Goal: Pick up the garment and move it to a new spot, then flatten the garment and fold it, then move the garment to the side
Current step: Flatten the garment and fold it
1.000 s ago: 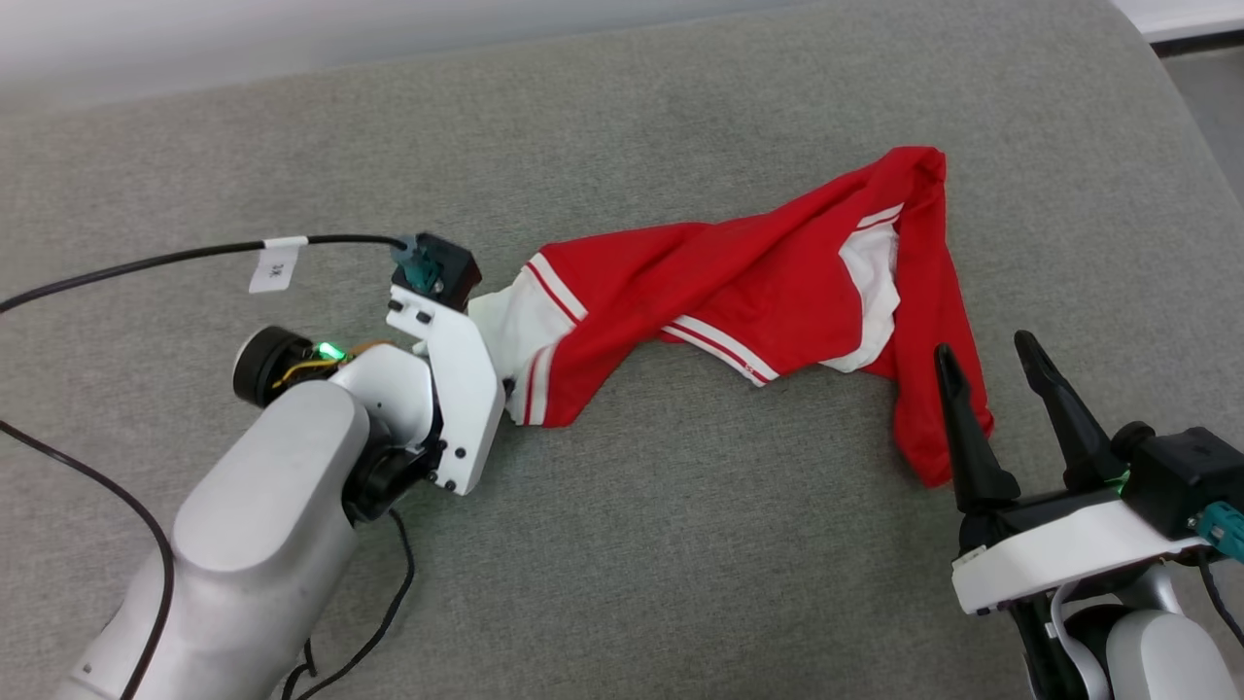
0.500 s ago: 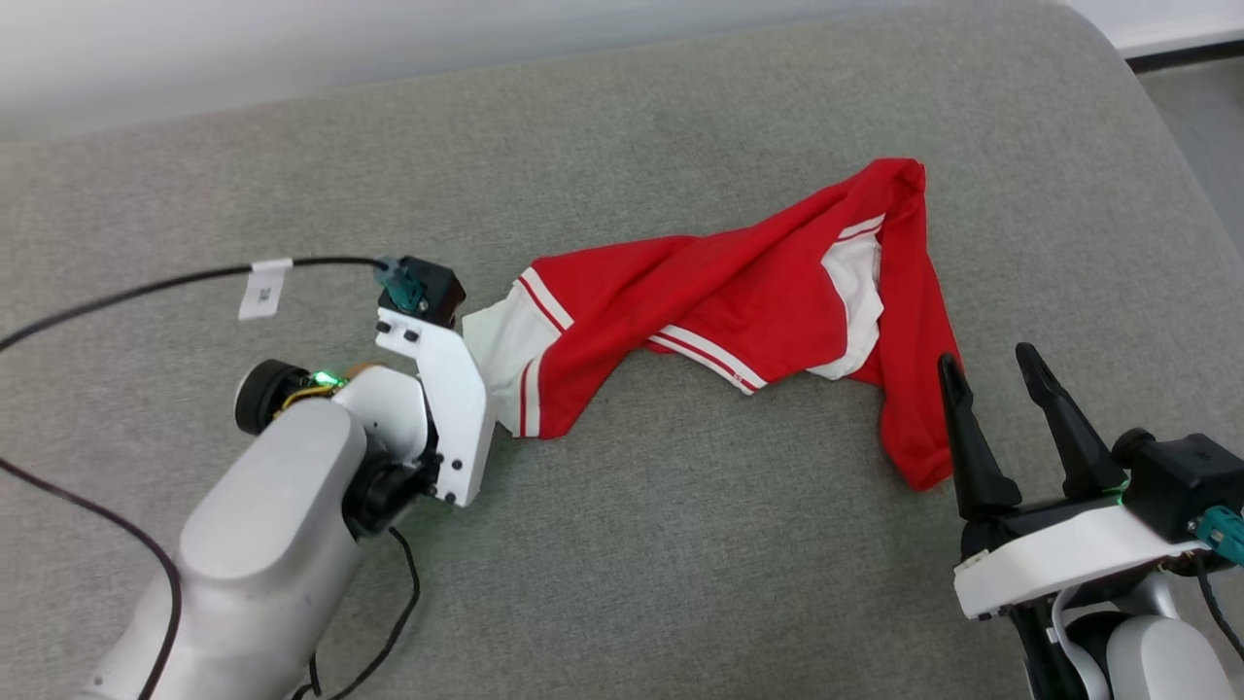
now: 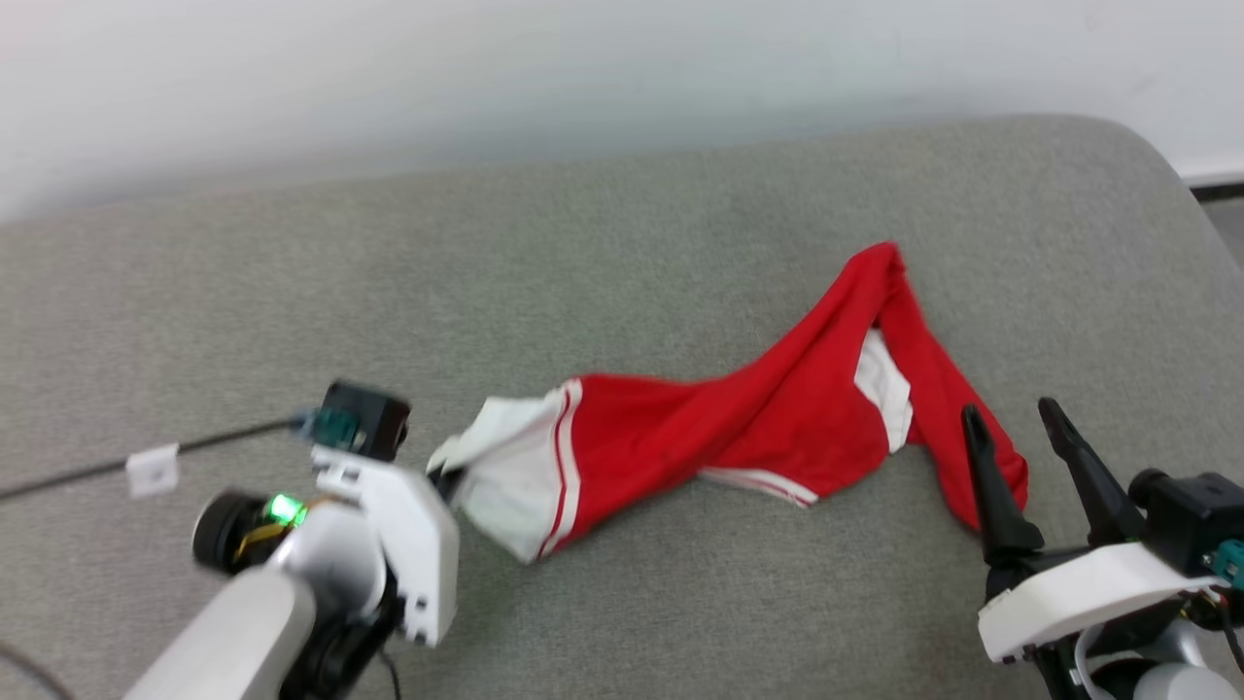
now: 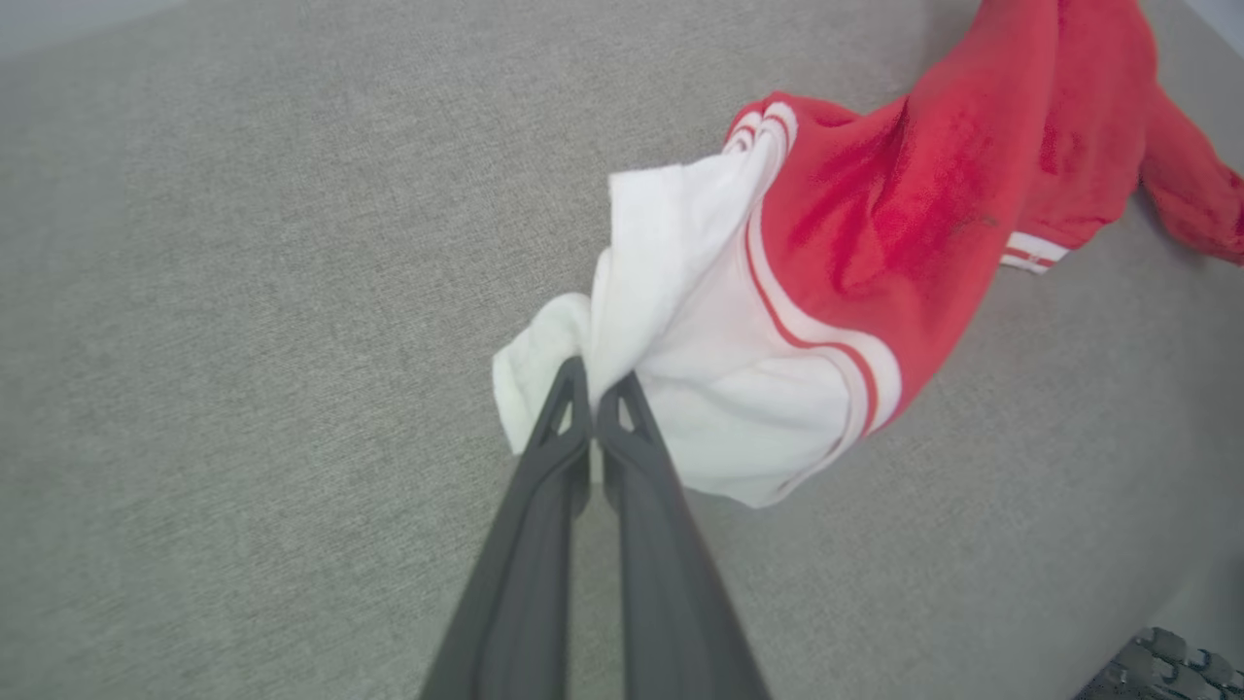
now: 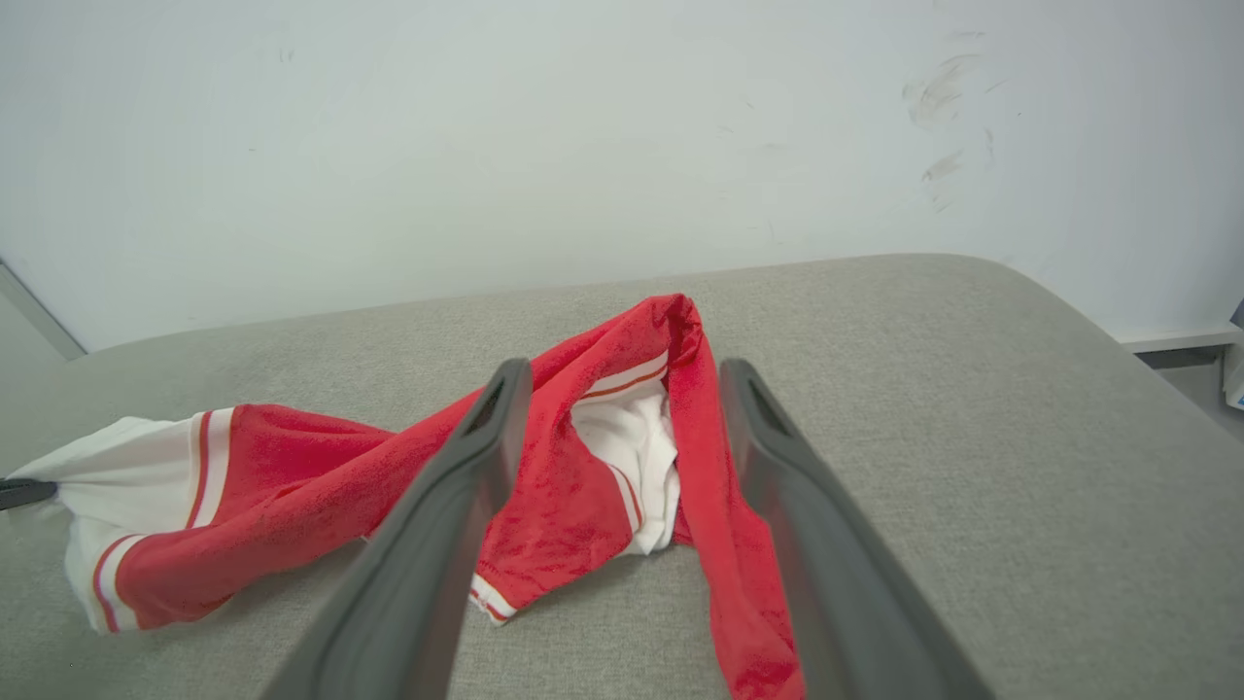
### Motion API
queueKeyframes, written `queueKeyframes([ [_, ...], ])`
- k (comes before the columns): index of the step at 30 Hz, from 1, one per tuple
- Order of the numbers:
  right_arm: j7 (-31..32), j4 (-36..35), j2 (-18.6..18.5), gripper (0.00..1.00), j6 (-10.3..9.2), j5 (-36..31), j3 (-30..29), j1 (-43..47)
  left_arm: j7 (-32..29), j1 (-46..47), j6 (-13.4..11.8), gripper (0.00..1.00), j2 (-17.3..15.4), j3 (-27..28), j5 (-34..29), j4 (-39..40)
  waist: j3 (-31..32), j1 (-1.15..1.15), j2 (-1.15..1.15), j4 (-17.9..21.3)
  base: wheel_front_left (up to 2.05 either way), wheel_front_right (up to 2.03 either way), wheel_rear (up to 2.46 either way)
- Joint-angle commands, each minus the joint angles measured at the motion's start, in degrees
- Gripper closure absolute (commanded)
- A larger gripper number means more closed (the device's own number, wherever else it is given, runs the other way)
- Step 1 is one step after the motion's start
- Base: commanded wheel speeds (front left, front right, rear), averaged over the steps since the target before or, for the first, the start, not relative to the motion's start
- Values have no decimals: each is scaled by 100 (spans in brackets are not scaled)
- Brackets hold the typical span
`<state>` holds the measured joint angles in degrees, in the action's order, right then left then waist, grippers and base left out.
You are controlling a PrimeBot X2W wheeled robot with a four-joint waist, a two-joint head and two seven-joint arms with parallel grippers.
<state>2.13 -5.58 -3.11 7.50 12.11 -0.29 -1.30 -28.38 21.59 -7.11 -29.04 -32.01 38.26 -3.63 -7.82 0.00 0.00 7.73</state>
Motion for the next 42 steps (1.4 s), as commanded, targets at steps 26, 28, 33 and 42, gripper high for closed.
queueKeyframes([
  [26, 523, -338, 31, 0, -2, -50, -239, 616, 1845, -1964, -916, 0, 108, 819, 226, 572, 716, 0, 0, -355, 0, 0, 0],
  [28, 587, -304, 31, 0, -2, -32, -267, 647, 2228, -1913, -946, 0, 173, 852, 40, 611, 770, 0, 0, -377, 0, 0, 0],
  [33, 744, -247, 31, 0, -2, -34, -391, 675, 3253, -1861, -1117, 0, 321, 956, -447, 754, 836, 0, 0, -459, 0, 0, 0],
  [42, 1420, 81, -104, 0, -2, 193, -543, 531, 3899, -2001, -1357, 0, 467, 828, -911, 1072, 857, 0, 0, -697, 0, 0, 0],
])
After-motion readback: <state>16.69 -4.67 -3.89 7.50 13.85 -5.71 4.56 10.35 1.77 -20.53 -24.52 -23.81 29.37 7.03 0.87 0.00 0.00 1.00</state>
